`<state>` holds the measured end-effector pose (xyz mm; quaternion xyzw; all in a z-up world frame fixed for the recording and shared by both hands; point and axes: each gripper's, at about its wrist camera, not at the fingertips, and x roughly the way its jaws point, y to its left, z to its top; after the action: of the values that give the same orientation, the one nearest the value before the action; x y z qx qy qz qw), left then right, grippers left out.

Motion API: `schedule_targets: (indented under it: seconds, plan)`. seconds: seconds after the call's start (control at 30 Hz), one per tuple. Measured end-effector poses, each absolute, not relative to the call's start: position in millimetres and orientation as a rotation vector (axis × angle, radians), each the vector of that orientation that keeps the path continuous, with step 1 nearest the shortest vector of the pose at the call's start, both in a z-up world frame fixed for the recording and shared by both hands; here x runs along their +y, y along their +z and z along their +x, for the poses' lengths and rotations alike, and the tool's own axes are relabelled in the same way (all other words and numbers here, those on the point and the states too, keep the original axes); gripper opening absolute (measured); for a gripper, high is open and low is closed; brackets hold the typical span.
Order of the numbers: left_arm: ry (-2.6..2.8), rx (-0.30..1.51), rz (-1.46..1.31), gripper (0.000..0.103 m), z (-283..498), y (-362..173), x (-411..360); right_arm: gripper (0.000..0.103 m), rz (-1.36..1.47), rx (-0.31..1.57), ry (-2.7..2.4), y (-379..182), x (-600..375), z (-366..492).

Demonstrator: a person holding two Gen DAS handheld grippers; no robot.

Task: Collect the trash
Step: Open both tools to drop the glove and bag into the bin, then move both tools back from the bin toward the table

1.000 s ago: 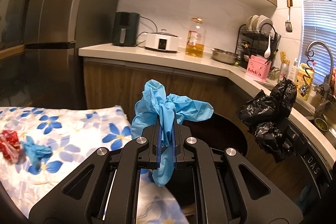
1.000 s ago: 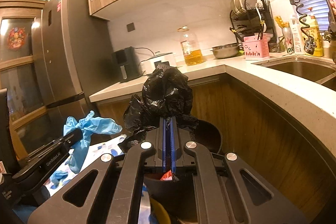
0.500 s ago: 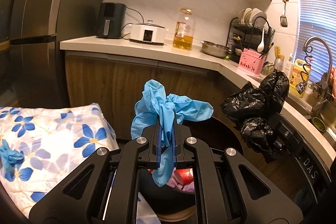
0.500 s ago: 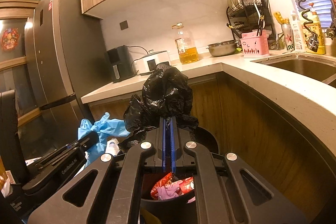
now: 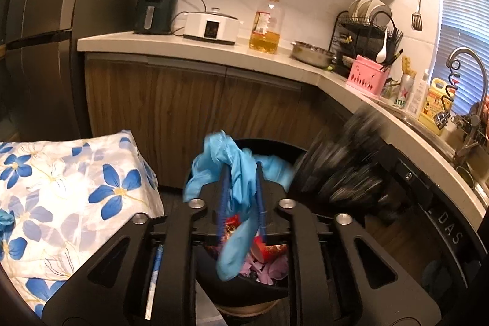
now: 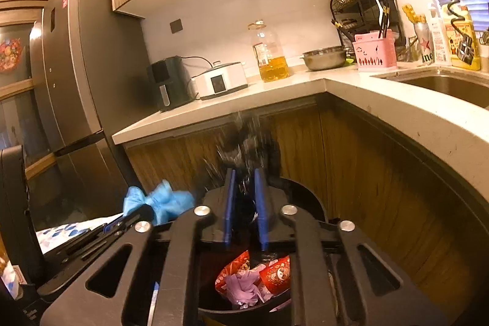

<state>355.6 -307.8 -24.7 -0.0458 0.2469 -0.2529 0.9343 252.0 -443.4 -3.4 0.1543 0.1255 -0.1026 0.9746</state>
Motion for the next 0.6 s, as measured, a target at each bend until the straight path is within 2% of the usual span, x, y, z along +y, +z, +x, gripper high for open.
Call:
schedule_targets:
  seconds: [0.03,0.13,0.2,0.37,0.6]
  plan:
    - [-0.522,0.506,-0.093,0.040,356,-26,-308,0.025,0.320,0.257,-0.206,-5,-445,253]
    - [-0.506,0.489,-0.077,0.055,353,-27,-306,0.027,0.327,0.260,-0.221,-7,-449,250]
    - [-0.490,0.486,-0.084,0.065,352,-27,-301,0.034,0.333,0.261,-0.228,-7,-450,247]
    - [-0.449,0.470,-0.097,0.080,343,-25,-285,0.054,0.314,0.260,-0.239,-6,-442,236]
    - [-0.362,0.453,-0.102,0.094,314,-25,-245,0.072,0.270,0.256,-0.228,-4,-417,214]
